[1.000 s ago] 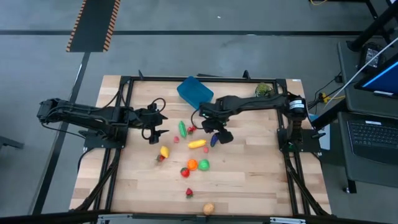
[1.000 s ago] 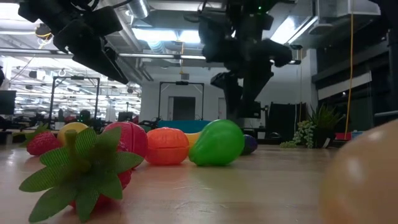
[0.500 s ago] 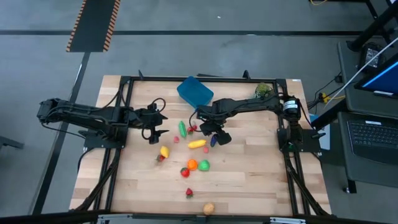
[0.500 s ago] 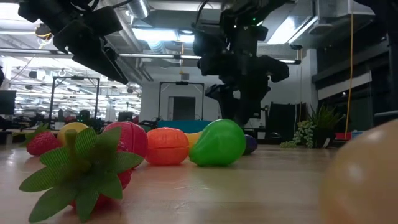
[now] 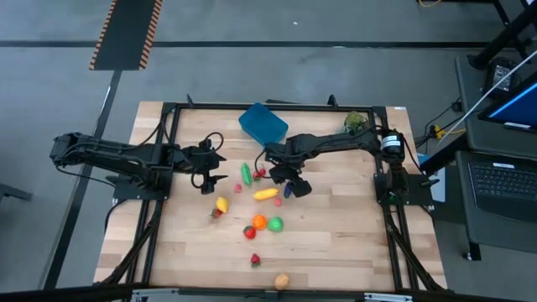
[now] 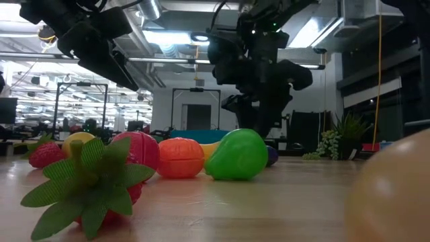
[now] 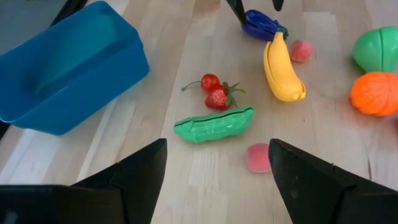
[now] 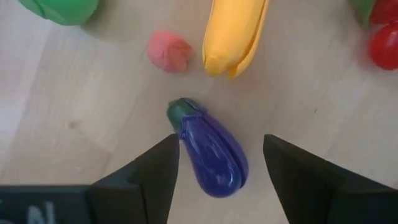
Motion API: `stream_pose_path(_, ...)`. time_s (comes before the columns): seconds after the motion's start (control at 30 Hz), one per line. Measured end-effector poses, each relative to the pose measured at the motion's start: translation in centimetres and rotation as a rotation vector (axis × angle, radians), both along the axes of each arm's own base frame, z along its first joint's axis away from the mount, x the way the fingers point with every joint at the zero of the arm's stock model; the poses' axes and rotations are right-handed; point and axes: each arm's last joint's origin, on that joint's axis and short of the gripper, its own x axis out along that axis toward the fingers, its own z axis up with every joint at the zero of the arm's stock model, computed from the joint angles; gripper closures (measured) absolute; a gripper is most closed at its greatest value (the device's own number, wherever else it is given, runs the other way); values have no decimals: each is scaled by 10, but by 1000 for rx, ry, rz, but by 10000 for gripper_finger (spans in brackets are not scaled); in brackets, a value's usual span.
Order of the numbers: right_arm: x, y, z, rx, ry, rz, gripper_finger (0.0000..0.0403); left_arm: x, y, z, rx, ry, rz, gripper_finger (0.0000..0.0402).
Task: Pick and placing Produce into tupperware
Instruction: Put the violet eggplant into the blue bin
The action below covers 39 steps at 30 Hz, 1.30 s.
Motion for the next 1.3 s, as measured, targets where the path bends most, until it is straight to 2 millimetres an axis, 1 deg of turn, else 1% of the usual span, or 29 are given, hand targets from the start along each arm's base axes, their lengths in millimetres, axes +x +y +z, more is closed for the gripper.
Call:
stream_pose_path(0.07,0,0,-2,0,-10,0,170,0,0,0,0,0,0,127)
stream_pose_path(0.3,-9,1,-21,3,17,0,170,0,0,0,0,0,0,127)
stream_pose_path(0.67,-15,2,-40,1,-4,0,170,0,0,0,0,0,0,127)
stream_pose_path(0.93,-18,2,-45,6,-20,-3,170,0,0,0,0,0,0,127)
stream_pose_path(1.07,-18,2,-45,3,-20,-4,184,0,0,0,0,0,0,127)
stream_pose_path(1.3,-18,1,-46,-5,-21,-6,233,0,0,0,0,0,0,127)
